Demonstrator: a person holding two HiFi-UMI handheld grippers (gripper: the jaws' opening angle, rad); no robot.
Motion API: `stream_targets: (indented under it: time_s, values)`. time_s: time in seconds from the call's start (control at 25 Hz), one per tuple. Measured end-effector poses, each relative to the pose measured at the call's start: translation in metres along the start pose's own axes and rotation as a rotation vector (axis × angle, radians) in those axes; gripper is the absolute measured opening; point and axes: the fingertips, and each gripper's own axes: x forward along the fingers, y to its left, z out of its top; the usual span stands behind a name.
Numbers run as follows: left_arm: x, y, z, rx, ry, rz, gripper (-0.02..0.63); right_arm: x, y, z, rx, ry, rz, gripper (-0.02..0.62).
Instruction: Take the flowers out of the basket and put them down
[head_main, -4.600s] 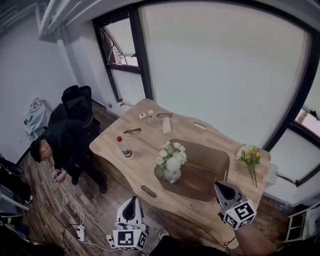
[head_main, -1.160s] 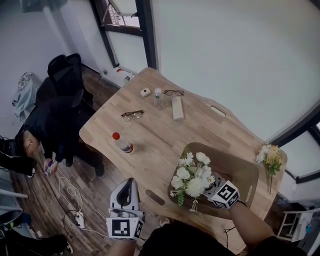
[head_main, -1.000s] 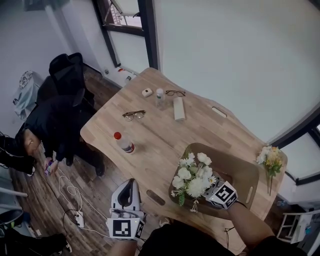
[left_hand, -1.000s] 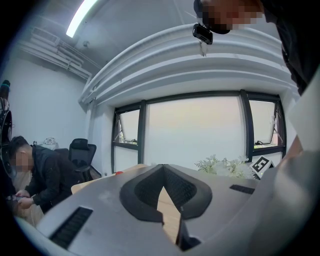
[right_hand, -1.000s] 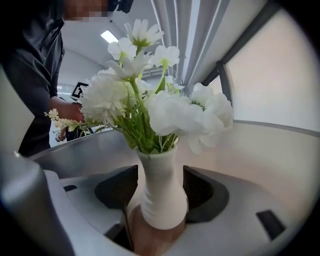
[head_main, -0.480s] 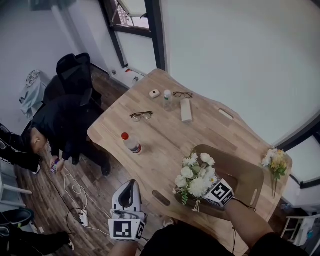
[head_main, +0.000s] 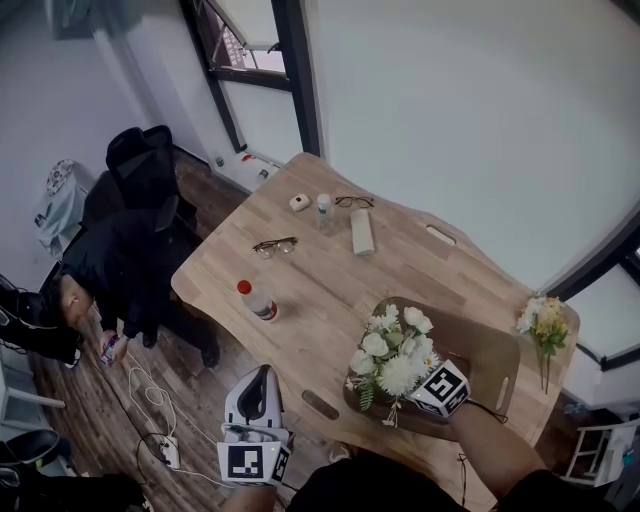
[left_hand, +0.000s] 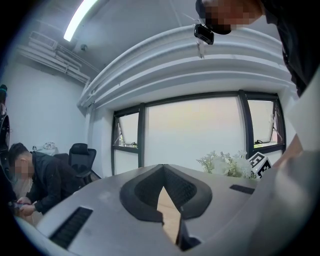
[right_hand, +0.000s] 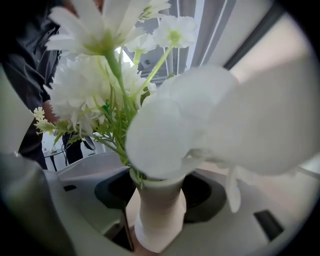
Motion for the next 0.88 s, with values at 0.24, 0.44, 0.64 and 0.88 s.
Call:
stream_targets:
  time_s: [0.24,0.44,0.64,0.88]
  values:
    - [0.005,-0.015,0.011,-0.003,-0.029,-0.044,0.002,-0.023,-0.005,0.018,0.001,-0.008,-0.058,0.291]
    - [0.011,-0.03,0.017,-0.005,-0.04,-0.092,0.002,-0.044,-0.008,0.028,-0.005,-0.009,-0.102,0.291]
    - [0.013,-0.044,0.019,-0.004,-0.041,-0.133,0.002,-0.067,-0.01,0.038,0.012,-0.024,-0.148,0.291]
    - [0.017,-0.06,0.026,0.001,-0.051,-0.18,0.002,-0.093,-0.014,0.052,0.022,-0.042,-0.203,0.291]
